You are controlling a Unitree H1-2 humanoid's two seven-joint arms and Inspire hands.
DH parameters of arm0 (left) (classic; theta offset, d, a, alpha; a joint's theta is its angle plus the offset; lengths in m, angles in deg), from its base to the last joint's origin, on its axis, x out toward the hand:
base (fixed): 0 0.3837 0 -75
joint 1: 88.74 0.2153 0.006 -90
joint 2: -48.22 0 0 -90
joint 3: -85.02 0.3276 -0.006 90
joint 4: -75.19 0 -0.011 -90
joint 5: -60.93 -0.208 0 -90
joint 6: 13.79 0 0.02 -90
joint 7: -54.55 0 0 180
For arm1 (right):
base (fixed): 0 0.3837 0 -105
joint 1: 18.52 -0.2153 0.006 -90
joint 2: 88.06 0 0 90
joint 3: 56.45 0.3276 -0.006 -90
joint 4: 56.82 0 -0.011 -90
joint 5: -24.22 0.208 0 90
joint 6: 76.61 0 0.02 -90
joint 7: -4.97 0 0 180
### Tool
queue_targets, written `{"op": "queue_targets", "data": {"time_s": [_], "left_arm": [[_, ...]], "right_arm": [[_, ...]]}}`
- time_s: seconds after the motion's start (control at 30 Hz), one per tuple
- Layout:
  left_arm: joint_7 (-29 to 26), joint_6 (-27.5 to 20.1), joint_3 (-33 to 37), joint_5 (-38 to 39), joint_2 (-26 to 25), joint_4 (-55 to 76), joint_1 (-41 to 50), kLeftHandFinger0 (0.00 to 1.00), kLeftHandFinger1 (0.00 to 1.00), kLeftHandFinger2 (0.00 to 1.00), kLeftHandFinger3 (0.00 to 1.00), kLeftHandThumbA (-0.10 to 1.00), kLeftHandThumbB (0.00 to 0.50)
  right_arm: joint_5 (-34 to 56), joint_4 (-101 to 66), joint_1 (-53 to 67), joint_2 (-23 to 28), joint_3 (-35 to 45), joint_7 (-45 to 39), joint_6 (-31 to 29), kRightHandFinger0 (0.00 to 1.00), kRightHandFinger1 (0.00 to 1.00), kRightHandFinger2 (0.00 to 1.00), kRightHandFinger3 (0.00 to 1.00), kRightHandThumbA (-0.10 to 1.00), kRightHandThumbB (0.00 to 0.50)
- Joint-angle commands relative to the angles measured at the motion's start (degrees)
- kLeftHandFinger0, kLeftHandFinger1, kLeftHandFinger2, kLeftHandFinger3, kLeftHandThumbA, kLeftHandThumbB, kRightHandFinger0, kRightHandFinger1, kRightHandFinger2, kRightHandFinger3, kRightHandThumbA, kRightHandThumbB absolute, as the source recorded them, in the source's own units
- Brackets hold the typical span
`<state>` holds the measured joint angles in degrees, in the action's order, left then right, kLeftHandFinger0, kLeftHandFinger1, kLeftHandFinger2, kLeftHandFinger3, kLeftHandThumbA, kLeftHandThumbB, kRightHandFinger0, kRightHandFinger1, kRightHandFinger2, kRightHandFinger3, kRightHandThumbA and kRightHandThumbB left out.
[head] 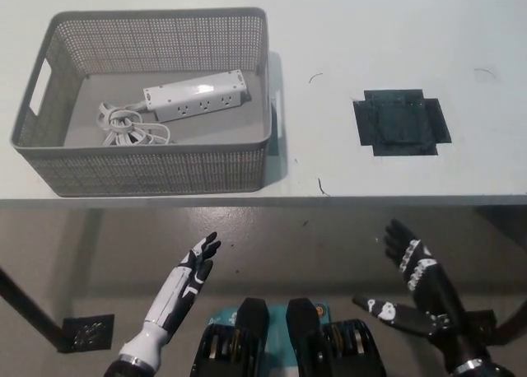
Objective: Use the right hand to pick up a power strip and put it into a container on the left side
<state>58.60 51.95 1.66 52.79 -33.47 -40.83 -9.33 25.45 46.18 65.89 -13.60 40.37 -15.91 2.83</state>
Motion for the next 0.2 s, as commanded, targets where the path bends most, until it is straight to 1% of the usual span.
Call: {"op": "queue_targets", "data": {"time_s": [0.0, 0.03, 0.13, 0.17], "left_arm": [[0.98, -2.62, -0.14, 1.45, -0.5, 0.36, -1.6, 1.0, 1.0, 1.0, 1.0, 1.0, 0.196], [0.78, -2.61, -0.17, 1.23, -0.42, 0.39, -1.68, 1.0, 1.0, 1.0, 1.0, 1.0, 0.205], [0.64, -2.65, -0.37, 1.37, -0.37, 0.57, -1.73, 1.0, 1.0, 1.0, 1.0, 1.0, 0.2], [0.72, -2.66, -0.34, 1.47, -0.39, 0.61, -1.76, 1.0, 1.0, 1.0, 1.0, 1.0, 0.197]], "right_arm": [[-1.34, 3.0, -2.7, 1.53, -2.93, 1.4, -3.49, 1.0, 1.0, 1.0, 1.0, 1.0, 0.141], [-2.76, 2.86, -2.66, 1.83, -3.82, 2.07, -3.16, 1.0, 1.0, 1.0, 1.0, 1.0, 0.139], [-5.09, 3.09, -2.91, 2.41, -6.17, 3.16, -2.68, 1.0, 1.0, 1.0, 1.0, 1.0, 0.14], [-5.41, 2.94, -2.87, 2.5, -6.78, 3.26, -1.86, 1.0, 1.0, 1.0, 1.0, 1.0, 0.151]]}}
